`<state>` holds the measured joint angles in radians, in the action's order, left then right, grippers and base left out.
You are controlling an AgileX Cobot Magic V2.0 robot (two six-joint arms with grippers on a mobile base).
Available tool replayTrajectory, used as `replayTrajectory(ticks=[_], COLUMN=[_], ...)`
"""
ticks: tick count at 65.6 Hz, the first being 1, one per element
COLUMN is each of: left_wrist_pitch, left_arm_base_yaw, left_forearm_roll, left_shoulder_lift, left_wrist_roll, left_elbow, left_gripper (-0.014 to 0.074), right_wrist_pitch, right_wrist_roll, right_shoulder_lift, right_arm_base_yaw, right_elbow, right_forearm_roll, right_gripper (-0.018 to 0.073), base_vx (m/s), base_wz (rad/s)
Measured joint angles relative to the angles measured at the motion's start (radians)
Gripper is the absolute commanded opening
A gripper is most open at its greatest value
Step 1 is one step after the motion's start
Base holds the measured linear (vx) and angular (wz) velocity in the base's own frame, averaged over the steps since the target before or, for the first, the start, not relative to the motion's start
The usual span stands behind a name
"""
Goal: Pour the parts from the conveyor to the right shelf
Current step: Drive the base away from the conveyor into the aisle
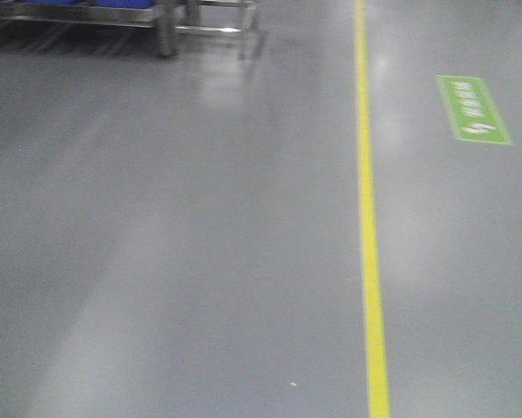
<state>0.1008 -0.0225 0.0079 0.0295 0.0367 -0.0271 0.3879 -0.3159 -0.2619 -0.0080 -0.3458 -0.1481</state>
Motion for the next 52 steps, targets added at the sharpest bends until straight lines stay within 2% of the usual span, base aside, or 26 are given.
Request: replayTrajectory(ticks=[23,52], left_wrist_pitch=[0.000,0.000], left_arm_base_yaw=[0.000,0.000], left_forearm_roll=[0.000,0.000], left_shoulder_lift=[0.000,0.000], left_wrist_roll=[0.000,0.000], left_elbow=[0.000,0.000], left_gripper=[-0.0006,-0.0006], right_wrist_pitch=[0.000,0.000], right_wrist_roll=[0.000,0.000], right_shoulder_lift=[0.000,0.000], right_arm_base_yaw=[0.000,0.000], right_elbow=[0.000,0.000], right_forearm_roll=[0.000,-0.001], right_gripper=[-0.0005,-0.0005], base_vx=[-0.12,0.05], base_wz=[-0.59,-0.13])
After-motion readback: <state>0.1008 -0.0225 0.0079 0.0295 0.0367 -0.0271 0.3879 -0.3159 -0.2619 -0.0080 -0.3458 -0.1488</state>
